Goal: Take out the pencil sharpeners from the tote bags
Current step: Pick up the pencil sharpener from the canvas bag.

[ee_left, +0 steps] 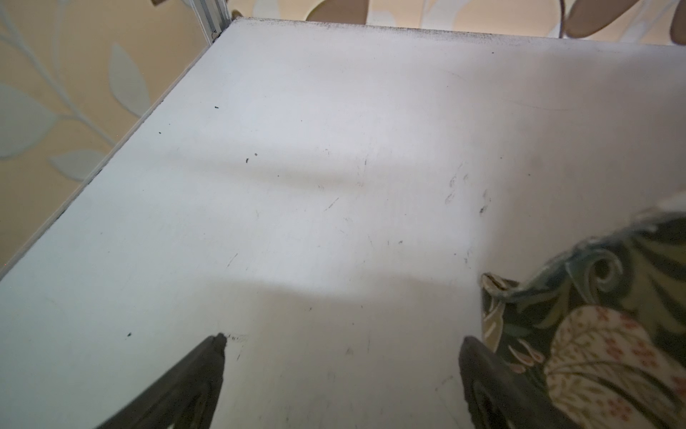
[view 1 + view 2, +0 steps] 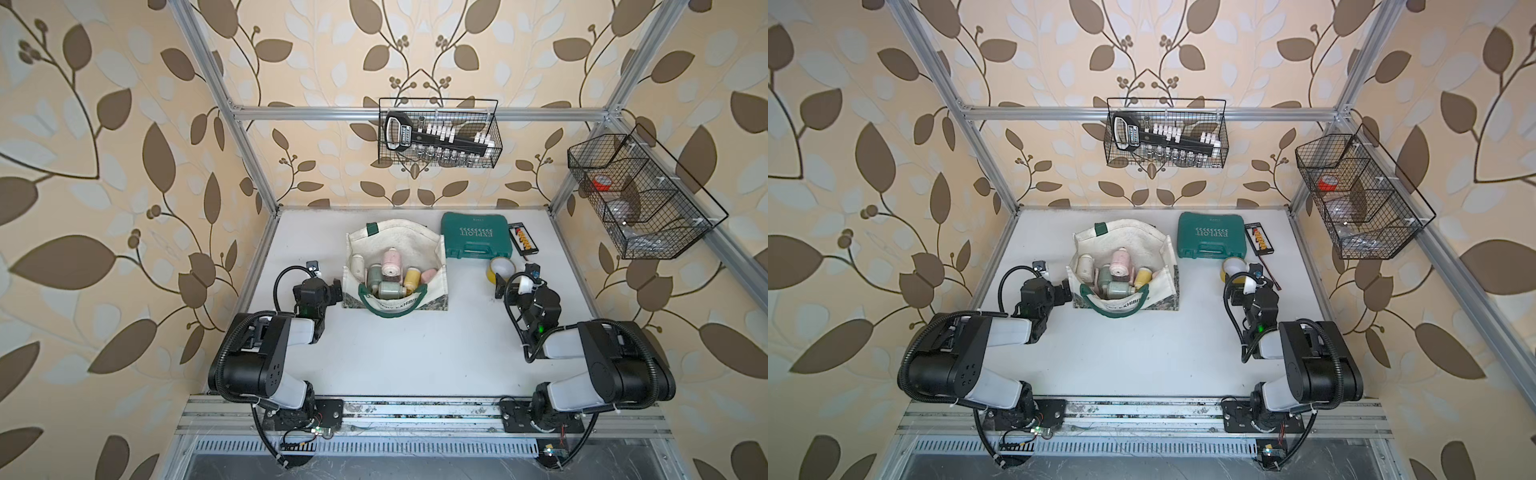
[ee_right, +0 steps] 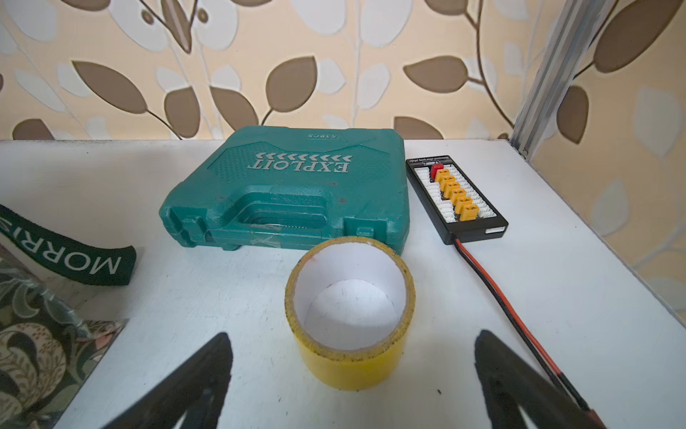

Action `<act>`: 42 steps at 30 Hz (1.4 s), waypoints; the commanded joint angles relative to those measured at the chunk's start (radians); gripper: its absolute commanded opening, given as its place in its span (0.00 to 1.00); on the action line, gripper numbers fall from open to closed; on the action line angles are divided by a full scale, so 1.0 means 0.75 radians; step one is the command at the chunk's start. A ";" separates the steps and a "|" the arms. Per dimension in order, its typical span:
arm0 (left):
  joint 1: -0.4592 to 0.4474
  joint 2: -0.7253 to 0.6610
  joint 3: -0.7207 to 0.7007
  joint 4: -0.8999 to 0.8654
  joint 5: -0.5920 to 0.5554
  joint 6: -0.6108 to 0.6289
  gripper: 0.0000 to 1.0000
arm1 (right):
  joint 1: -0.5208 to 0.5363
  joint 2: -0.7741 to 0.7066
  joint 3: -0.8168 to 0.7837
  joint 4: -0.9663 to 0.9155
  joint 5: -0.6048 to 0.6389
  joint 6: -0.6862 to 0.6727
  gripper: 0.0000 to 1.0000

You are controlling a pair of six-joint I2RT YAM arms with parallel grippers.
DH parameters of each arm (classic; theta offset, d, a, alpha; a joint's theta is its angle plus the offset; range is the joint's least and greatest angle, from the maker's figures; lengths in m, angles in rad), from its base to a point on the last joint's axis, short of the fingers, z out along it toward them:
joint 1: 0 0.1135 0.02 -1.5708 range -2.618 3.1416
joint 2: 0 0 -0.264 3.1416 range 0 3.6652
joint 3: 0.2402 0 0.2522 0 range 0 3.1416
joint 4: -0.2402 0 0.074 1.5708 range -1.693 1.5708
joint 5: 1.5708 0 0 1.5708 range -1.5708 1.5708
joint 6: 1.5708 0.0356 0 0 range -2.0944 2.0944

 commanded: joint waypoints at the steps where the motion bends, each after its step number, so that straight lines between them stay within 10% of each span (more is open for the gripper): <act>1: 0.011 0.001 0.040 0.061 0.007 0.015 0.99 | 0.008 0.017 0.029 0.028 0.014 0.016 0.99; 36: 0.010 -0.016 0.032 0.073 0.022 0.034 0.99 | 0.008 0.015 0.023 0.038 0.017 0.013 1.00; 42: -0.001 -0.146 0.403 -0.752 0.080 -0.026 0.99 | 0.062 -0.171 0.005 -0.077 0.152 0.016 0.99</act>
